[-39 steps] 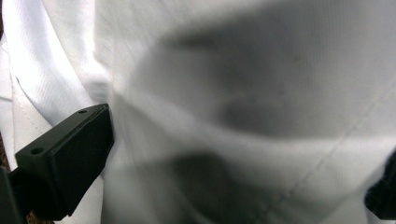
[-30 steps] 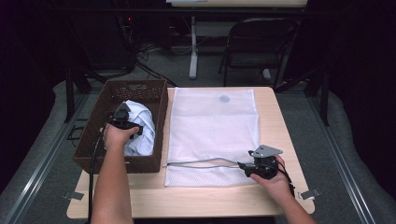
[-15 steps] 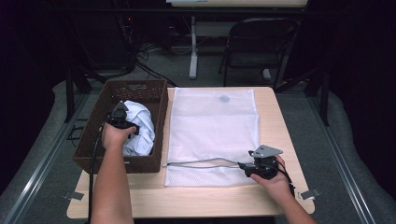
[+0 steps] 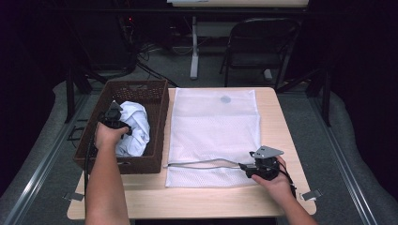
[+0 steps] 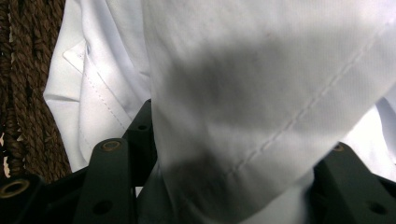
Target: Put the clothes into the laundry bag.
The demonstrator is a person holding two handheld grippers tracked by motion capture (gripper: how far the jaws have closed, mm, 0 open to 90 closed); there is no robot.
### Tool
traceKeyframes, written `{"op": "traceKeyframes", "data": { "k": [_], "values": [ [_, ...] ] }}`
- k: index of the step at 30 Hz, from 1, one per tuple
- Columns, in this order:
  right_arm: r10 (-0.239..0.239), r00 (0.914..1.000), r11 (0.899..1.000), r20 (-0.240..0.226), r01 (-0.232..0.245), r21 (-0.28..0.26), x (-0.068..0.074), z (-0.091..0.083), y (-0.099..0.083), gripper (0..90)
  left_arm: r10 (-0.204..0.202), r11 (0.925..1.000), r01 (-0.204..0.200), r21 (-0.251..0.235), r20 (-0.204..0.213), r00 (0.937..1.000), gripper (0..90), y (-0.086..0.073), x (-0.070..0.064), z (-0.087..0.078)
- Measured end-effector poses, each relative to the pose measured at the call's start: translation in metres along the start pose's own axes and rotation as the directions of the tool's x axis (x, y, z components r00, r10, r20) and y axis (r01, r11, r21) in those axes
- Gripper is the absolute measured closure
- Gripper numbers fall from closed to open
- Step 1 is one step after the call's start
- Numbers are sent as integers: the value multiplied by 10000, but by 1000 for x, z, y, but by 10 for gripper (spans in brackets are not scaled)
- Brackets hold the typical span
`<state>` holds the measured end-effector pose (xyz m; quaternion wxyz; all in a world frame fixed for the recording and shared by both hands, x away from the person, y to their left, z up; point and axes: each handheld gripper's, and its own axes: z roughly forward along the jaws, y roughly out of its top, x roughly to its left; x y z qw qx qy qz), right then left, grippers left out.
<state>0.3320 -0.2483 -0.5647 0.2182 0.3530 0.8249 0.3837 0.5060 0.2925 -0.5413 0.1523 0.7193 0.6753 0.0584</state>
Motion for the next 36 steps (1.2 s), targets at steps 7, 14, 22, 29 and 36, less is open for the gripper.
{"op": "traceKeyframes", "data": {
  "k": [7,14,22,29,36],
  "values": [
    [-8,10000,10000,-45,8,12,1,0,0,348,-112,9999,114,-115,170,9998,528,-1,3,-1],
    [-89,10000,10000,-36,89,-3,1,0,0,348,-202,9997,205,-123,297,9994,569,-1,4,-3],
    [-26,10000,10000,-44,26,12,1,1,0,348,-239,9996,244,-118,442,9987,604,-1,3,-5],
    [-64,10000,10000,-29,64,-14,1,0,0,348,-257,9995,264,-165,453,9986,615,0,0,-7],
    [-39,10000,10000,-33,39,0,1,0,0,348,-213,9997,221,-128,538,9983,618,1,-1,-11]
  ]
}}
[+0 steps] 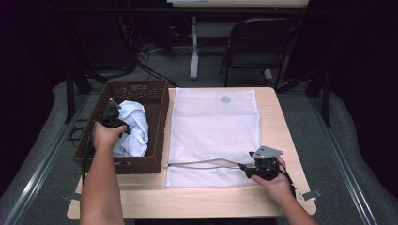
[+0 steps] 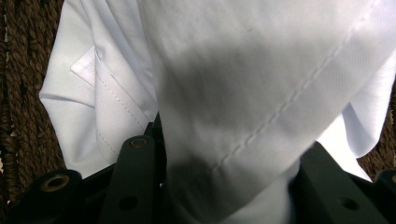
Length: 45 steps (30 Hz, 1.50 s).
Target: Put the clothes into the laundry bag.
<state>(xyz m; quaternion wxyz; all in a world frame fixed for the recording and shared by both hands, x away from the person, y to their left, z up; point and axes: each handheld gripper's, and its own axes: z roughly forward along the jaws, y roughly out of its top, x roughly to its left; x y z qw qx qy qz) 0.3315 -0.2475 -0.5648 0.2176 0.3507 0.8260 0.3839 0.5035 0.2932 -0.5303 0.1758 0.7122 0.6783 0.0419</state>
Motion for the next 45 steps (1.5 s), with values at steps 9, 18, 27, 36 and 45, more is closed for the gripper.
{"op": "traceKeyframes", "data": {
  "k": [9,18,27,36,45],
  "values": [
    [-38,10000,10000,-5,38,39,0,1,0,348,151,9997,-151,-206,-8,9999,616,3,-3,-9],
    [-36,10000,10000,-12,36,45,0,1,0,348,339,9979,-327,-567,201,9992,615,8,-9,-24],
    [-38,10000,10000,3,38,48,0,1,0,348,523,9954,-505,-813,205,9984,615,13,-14,-42],
    [-58,10000,10000,13,58,63,0,1,0,348,500,9935,-476,-1036,210,9985,615,17,-14,-61],
    [-47,10000,10000,1,47,60,-1,1,0,348,586,9910,-554,-1221,233,9980,614,26,-19,-81]
  ]
}}
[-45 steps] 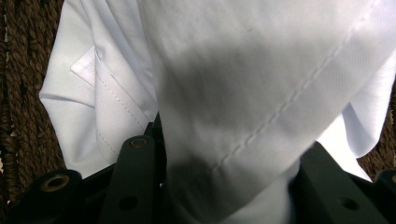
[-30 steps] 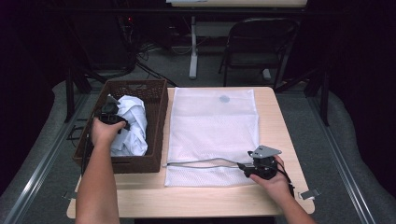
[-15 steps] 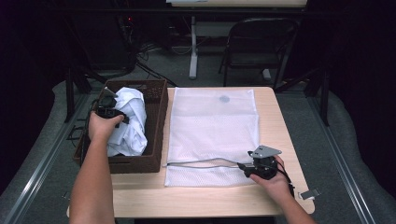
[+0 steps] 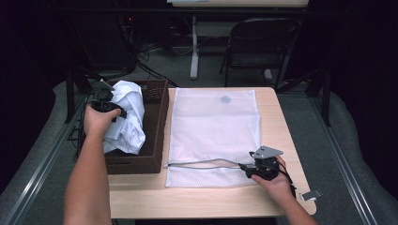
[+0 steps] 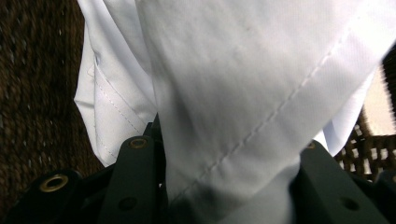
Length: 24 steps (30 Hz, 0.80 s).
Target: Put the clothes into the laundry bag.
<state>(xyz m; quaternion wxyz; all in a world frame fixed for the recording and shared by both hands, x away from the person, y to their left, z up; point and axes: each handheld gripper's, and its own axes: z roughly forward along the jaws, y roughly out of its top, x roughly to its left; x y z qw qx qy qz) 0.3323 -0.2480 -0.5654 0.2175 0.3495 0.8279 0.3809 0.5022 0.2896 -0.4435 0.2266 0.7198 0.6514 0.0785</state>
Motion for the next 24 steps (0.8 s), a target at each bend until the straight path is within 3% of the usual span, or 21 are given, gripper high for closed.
{"op": "traceKeyframes", "data": {
  "k": [15,24],
  "values": [
    [-125,9998,9999,142,127,-110,1,-1,1,350,188,9991,-180,-396,203,9996,615,11,-9,-25],
    [-260,9995,9995,151,263,-198,2,-3,1,358,294,9991,-290,-321,122,9995,614,13,-13,-30]
  ]
}}
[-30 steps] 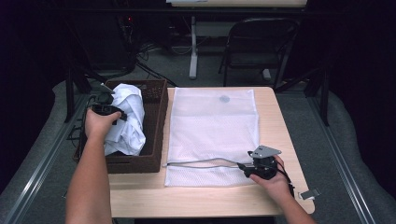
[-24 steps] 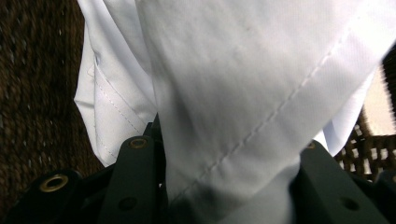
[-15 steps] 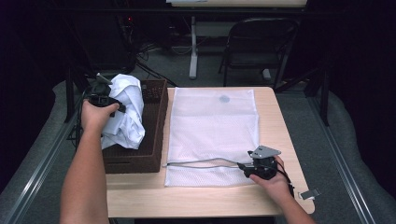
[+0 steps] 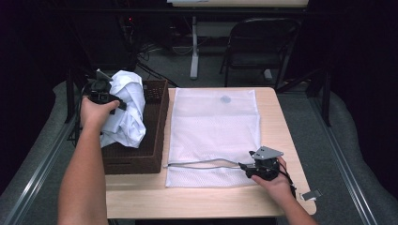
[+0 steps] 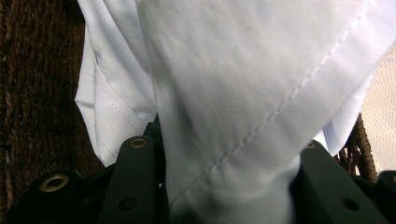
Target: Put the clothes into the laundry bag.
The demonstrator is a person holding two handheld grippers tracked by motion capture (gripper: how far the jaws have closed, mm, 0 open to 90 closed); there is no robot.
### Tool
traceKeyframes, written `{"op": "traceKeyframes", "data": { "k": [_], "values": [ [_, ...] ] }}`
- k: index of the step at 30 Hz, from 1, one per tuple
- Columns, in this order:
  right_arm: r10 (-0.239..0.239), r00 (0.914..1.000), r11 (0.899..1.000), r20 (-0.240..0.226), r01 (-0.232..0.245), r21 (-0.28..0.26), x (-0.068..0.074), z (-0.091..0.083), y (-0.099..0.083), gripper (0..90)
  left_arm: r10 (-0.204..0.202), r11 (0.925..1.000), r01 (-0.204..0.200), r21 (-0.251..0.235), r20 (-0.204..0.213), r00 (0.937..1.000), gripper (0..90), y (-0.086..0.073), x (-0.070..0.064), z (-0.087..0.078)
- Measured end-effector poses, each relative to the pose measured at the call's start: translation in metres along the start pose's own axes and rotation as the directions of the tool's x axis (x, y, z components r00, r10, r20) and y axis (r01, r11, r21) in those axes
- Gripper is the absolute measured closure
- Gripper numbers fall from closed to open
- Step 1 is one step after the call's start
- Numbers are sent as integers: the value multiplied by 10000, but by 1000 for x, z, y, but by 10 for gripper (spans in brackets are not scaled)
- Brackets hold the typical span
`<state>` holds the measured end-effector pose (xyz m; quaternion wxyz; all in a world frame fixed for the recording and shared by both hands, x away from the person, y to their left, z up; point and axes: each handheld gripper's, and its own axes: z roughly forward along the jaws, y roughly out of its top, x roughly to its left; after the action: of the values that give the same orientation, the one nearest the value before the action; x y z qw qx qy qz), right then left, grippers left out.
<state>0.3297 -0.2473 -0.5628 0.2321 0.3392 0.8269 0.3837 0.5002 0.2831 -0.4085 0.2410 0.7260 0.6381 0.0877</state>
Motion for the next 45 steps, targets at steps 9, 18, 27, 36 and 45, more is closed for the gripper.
{"op": "traceKeyframes", "data": {
  "k": [9,18,27,36,45],
  "values": [
    [14,10000,10000,53,-14,40,-1,0,0,351,233,9997,-233,-2,-30,9997,614,7,-7,-9],
    [-3,10000,10000,69,3,50,-1,0,0,350,541,9985,-541,43,-19,9985,613,12,-17,-17],
    [62,10000,9999,61,-62,101,-1,0,-1,350,1203,9927,-1202,-54,177,9926,613,13,-29,-28],
    [35,10000,9999,69,-36,125,-1,0,-1,350,1829,9831,-1825,-114,563,9815,613,10,-39,-38],
    [12,10000,9999,48,-13,152,-1,0,-1,350,2608,9649,-2624,106,792,9621,612,4,-58,-49]
  ]
}}
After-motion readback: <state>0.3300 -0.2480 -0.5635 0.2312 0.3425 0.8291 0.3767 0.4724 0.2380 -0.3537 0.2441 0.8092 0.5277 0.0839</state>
